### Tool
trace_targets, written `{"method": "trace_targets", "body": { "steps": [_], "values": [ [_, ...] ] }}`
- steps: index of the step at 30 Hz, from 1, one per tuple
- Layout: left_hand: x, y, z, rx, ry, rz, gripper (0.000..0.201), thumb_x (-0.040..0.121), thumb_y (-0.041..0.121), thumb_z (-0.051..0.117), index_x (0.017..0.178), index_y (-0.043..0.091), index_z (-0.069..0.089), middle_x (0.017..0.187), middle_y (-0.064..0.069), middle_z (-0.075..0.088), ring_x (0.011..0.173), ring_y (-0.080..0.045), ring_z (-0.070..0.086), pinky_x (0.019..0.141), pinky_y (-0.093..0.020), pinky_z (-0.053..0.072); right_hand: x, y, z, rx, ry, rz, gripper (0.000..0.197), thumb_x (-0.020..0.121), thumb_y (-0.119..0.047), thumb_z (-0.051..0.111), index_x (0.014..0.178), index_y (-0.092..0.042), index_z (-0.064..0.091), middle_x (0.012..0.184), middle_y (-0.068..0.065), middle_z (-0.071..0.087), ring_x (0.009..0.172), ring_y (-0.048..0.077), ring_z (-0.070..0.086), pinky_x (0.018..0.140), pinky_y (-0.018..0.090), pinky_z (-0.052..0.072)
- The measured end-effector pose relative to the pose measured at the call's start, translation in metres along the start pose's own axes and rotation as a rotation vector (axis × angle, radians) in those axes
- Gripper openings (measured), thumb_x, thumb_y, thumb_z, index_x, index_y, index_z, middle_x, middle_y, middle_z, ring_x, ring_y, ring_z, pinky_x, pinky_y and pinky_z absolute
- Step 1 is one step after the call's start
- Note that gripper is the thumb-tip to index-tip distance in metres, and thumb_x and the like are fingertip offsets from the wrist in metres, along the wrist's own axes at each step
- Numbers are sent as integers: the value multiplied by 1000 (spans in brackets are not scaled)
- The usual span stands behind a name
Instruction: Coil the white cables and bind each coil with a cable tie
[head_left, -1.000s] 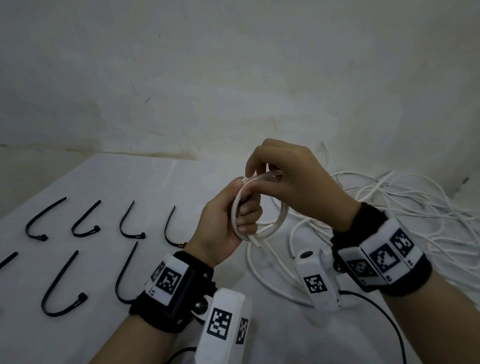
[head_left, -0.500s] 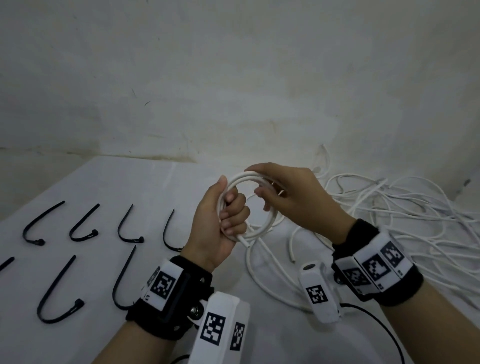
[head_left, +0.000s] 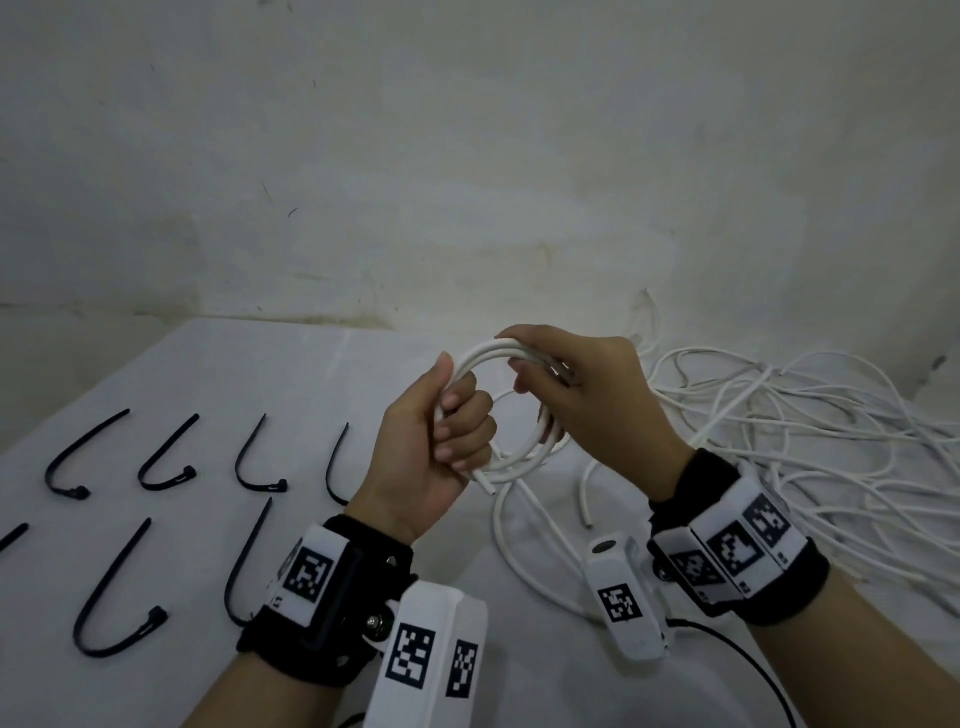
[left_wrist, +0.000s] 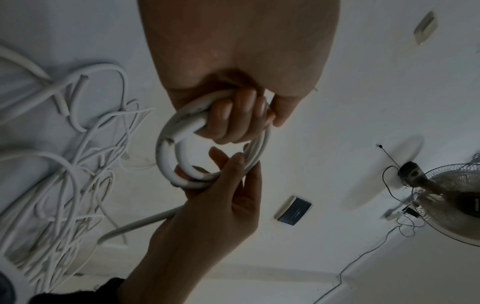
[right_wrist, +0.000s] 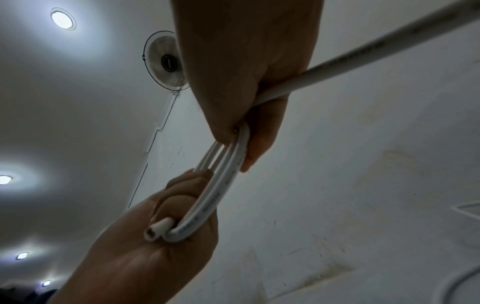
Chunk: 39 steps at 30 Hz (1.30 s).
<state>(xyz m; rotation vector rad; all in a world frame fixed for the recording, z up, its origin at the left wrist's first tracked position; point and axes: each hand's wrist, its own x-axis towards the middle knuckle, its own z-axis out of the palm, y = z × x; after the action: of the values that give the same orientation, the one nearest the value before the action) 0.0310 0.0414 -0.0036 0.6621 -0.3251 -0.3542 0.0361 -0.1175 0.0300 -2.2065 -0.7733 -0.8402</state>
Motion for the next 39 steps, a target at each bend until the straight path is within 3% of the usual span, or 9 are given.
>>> {"method": "trace_targets", "body": {
  "steps": [6, 9, 12, 19, 26, 30, 33, 36, 39],
  "values": [
    [1, 6, -4, -55, 58, 133, 40, 87, 36, 42, 50, 19, 39, 39, 9, 25, 29, -1, 21, 30, -15, 18, -2, 7, -14, 188, -132, 165, 15, 97, -15, 53, 104, -21, 65, 61, -2, 61, 41, 14, 56, 46, 22, 47],
    [2, 12, -9, -113, 31, 150, 40, 88, 33, 40, 51, 19, 40, 39, 8, 27, 34, -4, 12, 31, -15, 19, -8, 19, -30, 44, -111, 118, 16, 97, -22, 50, 100, -21, 65, 52, -8, 47, 45, 5, 44, 49, 12, 34],
    [3, 5, -9, -115, -16, 96, 39, 89, 27, 36, 51, 18, 42, 40, 8, 28, 31, -3, 17, 31, -16, 20, -4, 21, -42, -70, -44, 84, 21, 95, -25, 46, 92, -16, 65, 50, -4, 42, 47, 8, 37, 47, 13, 26],
    [2, -4, -11, -104, -200, -78, 43, 95, 24, 27, 57, 17, 46, 41, 7, 38, 35, -7, 16, 34, -17, 25, 19, 24, -51, -168, 119, 57, 21, 97, -22, 50, 84, -14, 64, 54, 2, 45, 53, 16, 39, 48, 18, 27],
    [4, -6, -15, -189, -386, -135, 36, 96, 27, 36, 68, 12, 53, 46, 3, 35, 38, -9, 26, 40, -19, 32, 21, 33, -48, -145, 202, 81, 21, 96, -20, 51, 83, -12, 65, 55, -9, 46, 55, 14, 43, 50, 17, 29],
    [9, 9, -28, -388, -426, -15, 35, 101, 23, 34, 80, 4, 54, 57, -8, 52, 47, -12, 32, 48, -25, 33, 6, 34, -49, -76, 19, 91, 4, 97, -14, 51, 96, -12, 55, 57, 6, 53, 55, 19, 48, 51, 16, 34],
    [12, 19, -44, -462, -376, 71, 40, 101, 25, 32, 78, 2, 55, 59, -9, 54, 47, -12, 32, 49, -27, 37, -7, 47, -61, -88, -165, 85, 23, 96, -8, 51, 103, -27, 42, 67, 1, 57, 63, 13, 54, 58, 11, 38],
    [11, 20, -47, -464, -279, 115, 40, 99, 26, 34, 72, 5, 56, 53, -5, 50, 44, -9, 28, 44, -25, 36, -17, 56, -71, -300, -272, -59, 31, 94, -9, 50, 115, -32, 50, 86, 2, 63, 72, 15, 62, 67, 28, 49],
    [10, 17, -41, -413, -157, 162, 40, 96, 29, 36, 66, 10, 55, 47, 1, 44, 39, -7, 25, 39, -20, 32, -25, 61, -74, -580, -359, -279, 54, 85, 3, 61, 132, -23, 53, 81, 4, 56, 56, 26, 57, 47, 32, 46]
  ]
}}
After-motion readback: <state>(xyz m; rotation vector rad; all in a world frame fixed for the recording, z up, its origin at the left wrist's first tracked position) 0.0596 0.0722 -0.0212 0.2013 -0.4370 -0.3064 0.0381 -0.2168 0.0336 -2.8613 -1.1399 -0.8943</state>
